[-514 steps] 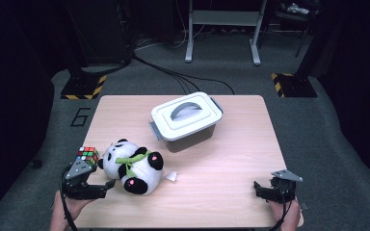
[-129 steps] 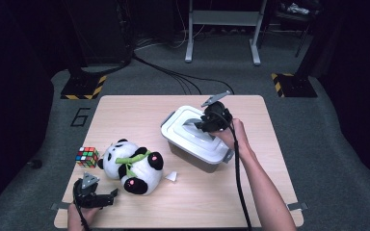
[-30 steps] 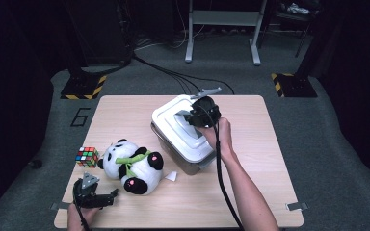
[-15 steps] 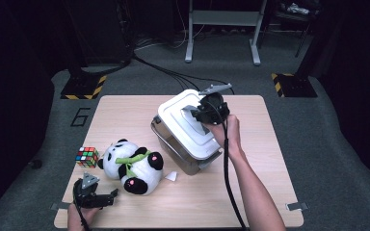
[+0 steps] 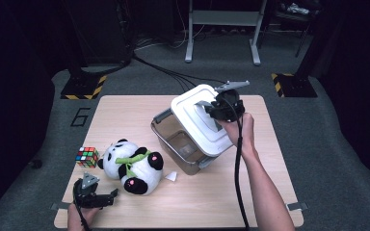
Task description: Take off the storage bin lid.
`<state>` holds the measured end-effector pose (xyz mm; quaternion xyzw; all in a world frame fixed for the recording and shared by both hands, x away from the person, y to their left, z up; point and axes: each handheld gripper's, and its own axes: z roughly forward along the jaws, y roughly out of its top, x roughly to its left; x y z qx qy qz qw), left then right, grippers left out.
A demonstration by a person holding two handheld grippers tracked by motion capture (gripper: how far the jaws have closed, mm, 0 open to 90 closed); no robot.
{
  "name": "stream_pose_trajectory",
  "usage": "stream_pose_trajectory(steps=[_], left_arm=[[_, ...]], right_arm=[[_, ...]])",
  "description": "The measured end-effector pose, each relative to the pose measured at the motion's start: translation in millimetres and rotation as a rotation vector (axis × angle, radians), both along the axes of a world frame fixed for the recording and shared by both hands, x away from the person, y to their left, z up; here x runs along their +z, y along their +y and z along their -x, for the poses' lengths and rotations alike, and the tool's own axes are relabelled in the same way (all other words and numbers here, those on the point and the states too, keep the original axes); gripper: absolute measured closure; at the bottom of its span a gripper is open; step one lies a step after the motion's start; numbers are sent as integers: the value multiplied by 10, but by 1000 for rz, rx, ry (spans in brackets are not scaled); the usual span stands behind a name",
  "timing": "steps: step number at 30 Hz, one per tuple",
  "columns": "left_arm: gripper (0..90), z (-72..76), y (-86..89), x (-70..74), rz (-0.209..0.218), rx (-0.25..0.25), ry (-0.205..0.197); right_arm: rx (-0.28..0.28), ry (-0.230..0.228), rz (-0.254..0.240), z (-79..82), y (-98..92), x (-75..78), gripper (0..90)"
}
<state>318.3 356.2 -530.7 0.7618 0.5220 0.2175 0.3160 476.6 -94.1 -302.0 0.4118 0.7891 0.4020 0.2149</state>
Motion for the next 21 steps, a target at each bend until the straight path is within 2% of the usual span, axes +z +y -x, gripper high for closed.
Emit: stream_pose_trajectory(steps=[21], left_arm=[[7,-1,1,1,-2,-1,0]], right_arm=[[-133,-9,3,28,-677,48,666]])
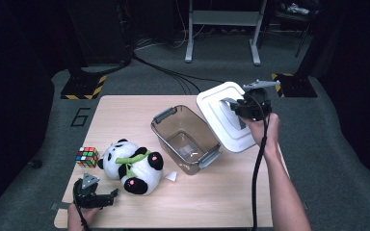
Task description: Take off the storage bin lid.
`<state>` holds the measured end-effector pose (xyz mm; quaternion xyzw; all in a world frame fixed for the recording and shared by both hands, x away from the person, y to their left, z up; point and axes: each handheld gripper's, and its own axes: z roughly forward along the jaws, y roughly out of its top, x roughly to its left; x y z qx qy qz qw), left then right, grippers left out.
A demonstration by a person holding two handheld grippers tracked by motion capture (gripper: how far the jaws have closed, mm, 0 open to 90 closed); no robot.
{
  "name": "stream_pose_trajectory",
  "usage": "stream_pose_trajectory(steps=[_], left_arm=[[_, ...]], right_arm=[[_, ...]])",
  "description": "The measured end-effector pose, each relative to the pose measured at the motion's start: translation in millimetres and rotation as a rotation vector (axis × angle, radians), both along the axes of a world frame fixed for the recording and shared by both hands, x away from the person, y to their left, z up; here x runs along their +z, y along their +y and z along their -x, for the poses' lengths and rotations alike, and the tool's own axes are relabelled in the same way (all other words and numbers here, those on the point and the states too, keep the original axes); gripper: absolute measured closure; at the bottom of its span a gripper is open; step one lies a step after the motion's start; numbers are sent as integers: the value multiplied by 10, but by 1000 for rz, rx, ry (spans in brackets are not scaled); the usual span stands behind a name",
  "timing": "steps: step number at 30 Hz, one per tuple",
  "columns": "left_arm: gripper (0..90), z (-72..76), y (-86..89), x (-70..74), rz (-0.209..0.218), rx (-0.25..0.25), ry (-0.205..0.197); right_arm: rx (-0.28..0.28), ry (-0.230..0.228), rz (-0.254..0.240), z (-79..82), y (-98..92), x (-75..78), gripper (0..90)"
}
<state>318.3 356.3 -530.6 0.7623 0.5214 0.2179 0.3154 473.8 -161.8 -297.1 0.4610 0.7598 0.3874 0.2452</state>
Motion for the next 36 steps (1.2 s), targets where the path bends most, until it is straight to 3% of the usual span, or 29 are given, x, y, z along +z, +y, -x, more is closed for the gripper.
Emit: stream_pose_trajectory(steps=[9,20,36], left_arm=[[7,0,-4,-3,5,4,-3],[7,-1,-9,-6,11,9,-6],[7,0,-10,-6,12,10,-7]], right_arm=[[-53,11,5,0,-245,-65,666],[-142,47,-4,-69,-541,-261,666],[-230,125,-31,-225,-690,-639,666]])
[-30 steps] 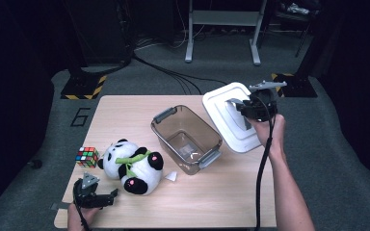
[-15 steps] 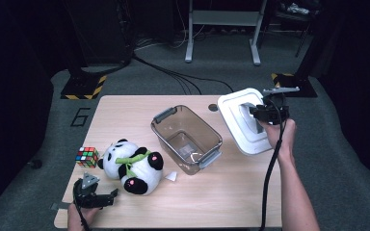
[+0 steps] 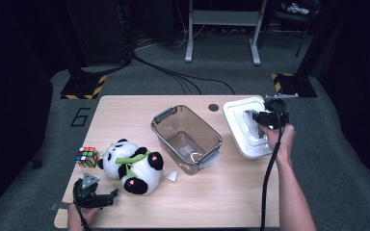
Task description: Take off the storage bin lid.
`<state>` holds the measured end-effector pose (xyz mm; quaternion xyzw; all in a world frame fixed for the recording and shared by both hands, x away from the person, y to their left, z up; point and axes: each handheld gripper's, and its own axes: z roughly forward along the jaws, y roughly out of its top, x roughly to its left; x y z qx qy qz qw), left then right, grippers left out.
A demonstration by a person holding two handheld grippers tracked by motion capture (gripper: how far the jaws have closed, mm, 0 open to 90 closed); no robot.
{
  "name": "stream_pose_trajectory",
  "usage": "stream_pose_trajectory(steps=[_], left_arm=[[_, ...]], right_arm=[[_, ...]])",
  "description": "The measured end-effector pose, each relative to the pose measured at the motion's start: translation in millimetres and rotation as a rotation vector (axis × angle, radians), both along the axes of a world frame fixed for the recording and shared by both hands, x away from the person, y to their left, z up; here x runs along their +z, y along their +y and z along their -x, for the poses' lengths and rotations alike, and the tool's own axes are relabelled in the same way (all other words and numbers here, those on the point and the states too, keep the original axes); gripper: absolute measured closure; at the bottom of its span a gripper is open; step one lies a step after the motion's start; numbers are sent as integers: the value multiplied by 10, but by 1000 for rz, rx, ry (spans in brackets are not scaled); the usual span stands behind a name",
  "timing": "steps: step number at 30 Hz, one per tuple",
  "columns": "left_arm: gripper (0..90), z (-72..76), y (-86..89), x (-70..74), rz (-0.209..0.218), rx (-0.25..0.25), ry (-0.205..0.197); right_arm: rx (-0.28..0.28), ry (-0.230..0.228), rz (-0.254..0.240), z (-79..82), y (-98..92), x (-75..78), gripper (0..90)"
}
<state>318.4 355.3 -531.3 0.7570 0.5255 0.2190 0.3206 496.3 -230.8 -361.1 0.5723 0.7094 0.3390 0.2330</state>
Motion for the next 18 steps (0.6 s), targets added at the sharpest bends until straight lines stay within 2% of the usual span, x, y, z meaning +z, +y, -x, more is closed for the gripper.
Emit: stream_pose_trajectory(steps=[8,14,15,18], left_arm=[[7,0,1,1,-1,-1,1],[7,0,9,6,-11,-11,7],[7,0,-1,0,1,0,0],[7,0,0,0,0,-1,0]], right_arm=[[-41,33,-17,-79,3,-177,666],[-49,48,-18,-129,22,-287,666],[-58,53,-17,-149,29,-337,666],[-60,56,-16,-173,36,-392,666]])
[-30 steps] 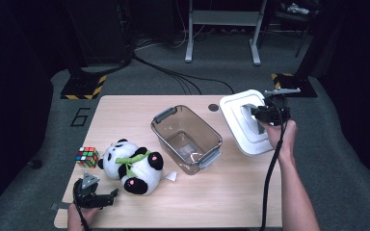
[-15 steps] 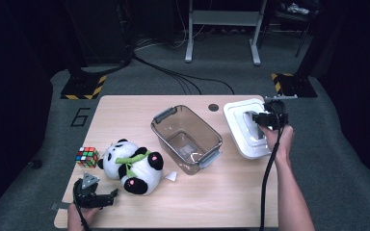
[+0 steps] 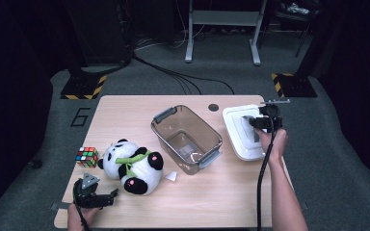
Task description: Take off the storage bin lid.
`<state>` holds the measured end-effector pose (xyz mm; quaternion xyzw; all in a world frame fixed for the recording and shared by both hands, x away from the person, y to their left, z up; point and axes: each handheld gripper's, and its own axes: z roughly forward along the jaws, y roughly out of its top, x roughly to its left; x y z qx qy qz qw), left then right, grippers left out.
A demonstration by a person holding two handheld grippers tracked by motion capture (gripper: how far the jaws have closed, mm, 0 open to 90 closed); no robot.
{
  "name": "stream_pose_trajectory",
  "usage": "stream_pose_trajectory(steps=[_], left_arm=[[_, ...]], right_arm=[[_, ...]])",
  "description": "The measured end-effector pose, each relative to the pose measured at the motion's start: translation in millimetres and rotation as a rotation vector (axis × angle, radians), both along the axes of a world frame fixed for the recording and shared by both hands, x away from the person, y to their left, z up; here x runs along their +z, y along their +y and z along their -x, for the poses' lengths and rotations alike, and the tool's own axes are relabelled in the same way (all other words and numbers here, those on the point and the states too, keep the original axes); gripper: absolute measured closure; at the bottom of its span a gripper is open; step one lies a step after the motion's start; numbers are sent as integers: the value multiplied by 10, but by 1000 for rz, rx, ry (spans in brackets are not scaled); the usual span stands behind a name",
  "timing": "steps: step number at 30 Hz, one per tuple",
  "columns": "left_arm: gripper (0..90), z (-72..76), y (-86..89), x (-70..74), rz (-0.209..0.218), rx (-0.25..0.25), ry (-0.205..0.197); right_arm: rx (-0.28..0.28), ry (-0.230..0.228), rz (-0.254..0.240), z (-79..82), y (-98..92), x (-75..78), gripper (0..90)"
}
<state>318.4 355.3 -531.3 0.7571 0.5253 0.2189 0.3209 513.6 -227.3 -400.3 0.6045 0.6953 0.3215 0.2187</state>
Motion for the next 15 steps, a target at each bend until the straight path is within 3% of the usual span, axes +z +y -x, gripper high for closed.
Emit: stream_pose_trajectory(steps=[15], left_arm=[[8,1,9,6,-12,-11,7]], right_arm=[[-76,54,-24,-106,36,-370,666]])
